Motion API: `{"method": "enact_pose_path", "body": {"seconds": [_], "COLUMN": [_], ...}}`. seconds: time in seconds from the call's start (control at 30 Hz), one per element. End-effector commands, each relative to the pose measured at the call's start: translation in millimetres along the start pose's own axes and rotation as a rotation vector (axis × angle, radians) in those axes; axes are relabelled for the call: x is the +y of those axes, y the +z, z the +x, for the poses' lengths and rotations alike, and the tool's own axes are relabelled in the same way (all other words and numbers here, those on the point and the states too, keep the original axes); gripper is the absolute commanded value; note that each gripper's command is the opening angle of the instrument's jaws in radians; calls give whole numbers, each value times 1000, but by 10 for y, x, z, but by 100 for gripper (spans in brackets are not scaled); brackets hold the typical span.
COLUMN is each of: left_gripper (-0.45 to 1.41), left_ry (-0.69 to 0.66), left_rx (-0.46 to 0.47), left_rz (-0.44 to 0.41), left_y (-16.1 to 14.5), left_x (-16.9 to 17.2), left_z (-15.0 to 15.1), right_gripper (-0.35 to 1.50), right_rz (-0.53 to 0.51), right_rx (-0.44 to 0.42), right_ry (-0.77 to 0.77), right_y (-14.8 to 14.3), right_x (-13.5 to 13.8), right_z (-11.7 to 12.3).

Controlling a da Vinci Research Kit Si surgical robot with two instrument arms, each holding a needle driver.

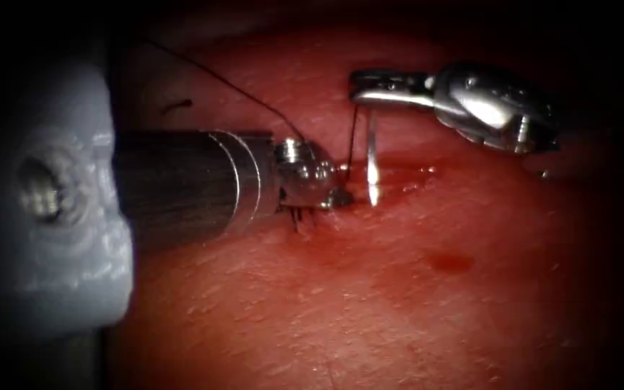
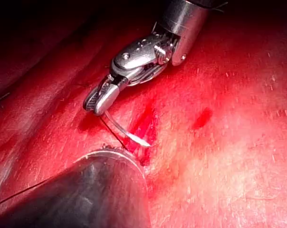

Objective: Wound Closure

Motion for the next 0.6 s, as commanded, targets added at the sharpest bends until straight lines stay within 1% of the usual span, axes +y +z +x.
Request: {"method": "enact_pose_path", "body": {"seconds": [0.03, 0.23, 0.37, 0.6], "left_gripper": [9, 2, 2, 2], "left_ry": [2, 1, 2, 4], "left_rx": [0, 0, 0, 0], "left_rz": [-1, 0, 0, -1], "left_y": [9, 10, 10, 9], "left_x": [-1, -2, -1, -2], "left_z": [3, 4, 4, 2], "right_gripper": [-35, -35, -35, -35], "right_rz": [0, -4, -5, 1], "right_rx": [2, 4, 6, 12], "right_ry": [-16, -87, -120, -159], "right_y": [8, 10, 12, 18], "right_x": [-5, -8, -11, -27], "right_z": [-7, -6, -9, -19]}}
